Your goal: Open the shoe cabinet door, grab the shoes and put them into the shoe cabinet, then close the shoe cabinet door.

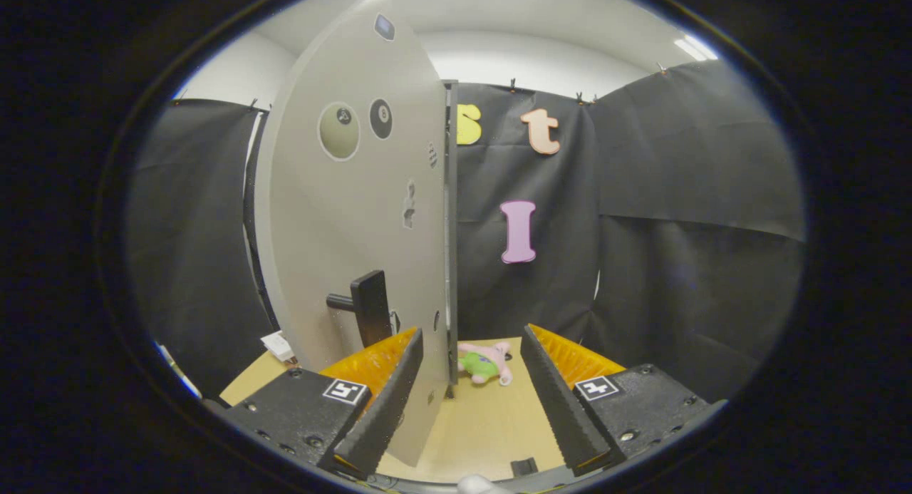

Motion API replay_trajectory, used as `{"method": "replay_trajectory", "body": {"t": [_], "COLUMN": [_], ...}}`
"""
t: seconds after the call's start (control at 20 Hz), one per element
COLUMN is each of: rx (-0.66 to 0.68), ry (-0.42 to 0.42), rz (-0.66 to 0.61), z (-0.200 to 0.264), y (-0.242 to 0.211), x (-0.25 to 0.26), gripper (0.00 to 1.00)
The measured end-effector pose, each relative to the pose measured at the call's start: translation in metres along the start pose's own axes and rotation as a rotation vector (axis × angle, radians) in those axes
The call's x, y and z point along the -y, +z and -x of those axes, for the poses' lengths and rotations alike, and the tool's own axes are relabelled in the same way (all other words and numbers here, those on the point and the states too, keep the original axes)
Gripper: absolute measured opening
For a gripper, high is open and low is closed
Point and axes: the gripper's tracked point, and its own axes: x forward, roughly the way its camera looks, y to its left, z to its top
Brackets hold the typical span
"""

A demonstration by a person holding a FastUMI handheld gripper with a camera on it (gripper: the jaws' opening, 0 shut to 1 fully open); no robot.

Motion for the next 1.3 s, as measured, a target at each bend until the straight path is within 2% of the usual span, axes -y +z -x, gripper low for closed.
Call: {"method": "replay_trajectory", "body": {"t": [0.25,0.4,0.55,0.65,0.95,1.3], "rx": [-0.016,-0.011,0.001,-0.013,-0.015,-0.014], "ry": [0.038,0.091,0.192,0.272,0.332,0.304], "rz": [-0.015,0.006,0.021,0.014,0.012,0.024], "z": [-0.011,-0.024,-0.043,-0.057,-0.072,-0.059], "y": [-0.003,0.0,0.003,0.0,0.0,0.003], "x": [-0.063,-0.109,-0.163,-0.194,-0.218,-0.209], "gripper": [0.92,0.92,0.92,0.97,0.99,0.99]}}
